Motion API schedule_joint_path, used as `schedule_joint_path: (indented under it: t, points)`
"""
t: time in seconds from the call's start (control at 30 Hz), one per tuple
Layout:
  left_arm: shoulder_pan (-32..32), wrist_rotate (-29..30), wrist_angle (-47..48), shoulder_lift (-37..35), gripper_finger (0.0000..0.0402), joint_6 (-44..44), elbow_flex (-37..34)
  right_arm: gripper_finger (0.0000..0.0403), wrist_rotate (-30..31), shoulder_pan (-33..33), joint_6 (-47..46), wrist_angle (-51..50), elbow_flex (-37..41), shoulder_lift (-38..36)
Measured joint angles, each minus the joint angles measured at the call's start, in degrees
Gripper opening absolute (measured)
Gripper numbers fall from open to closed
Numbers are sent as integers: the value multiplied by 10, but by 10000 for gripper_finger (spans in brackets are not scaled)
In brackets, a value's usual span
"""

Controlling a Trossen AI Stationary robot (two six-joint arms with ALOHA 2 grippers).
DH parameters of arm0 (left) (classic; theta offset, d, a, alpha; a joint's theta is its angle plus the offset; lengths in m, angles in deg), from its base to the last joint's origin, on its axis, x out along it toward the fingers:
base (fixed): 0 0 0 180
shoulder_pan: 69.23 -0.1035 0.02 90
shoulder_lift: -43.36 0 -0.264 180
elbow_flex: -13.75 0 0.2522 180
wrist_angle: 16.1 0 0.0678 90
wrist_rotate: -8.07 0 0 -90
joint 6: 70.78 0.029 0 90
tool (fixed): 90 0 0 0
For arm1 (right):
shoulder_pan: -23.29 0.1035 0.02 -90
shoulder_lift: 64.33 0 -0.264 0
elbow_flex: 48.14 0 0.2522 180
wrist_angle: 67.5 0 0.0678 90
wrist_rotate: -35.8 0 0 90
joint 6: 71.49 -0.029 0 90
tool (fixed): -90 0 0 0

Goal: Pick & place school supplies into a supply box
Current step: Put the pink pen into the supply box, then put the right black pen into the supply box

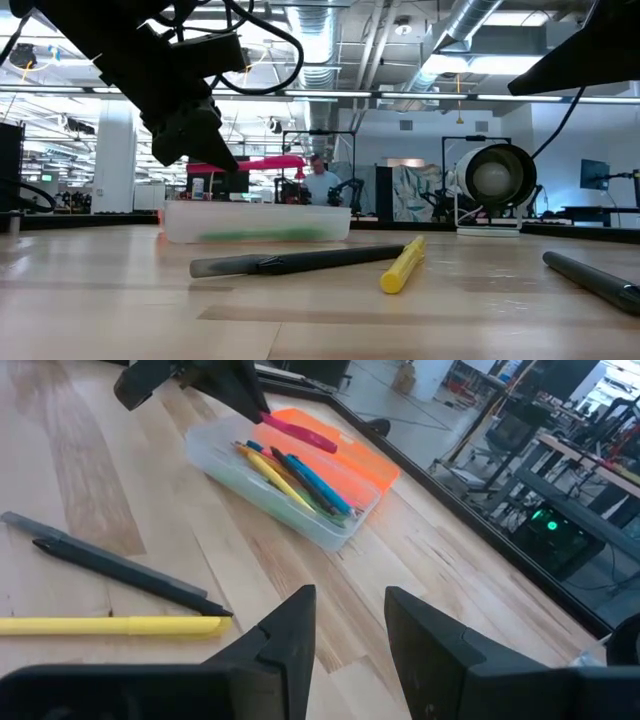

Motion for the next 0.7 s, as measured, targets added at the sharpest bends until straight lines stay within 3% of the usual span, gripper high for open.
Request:
schedule_joint_path:
  t: [0.2, 0.5, 0.7]
  points:
    - [0, 5, 0, 0, 29, 0, 0, 116, 0, 0, 0, 2, 0, 0]
    - [0, 29, 0, 0, 121, -2, 0, 116, 0, 0, 20, 24, 0, 0]
    - [0, 29, 0, 0, 159, -1, 0, 116, -12, 0, 59, 49, 0, 0]
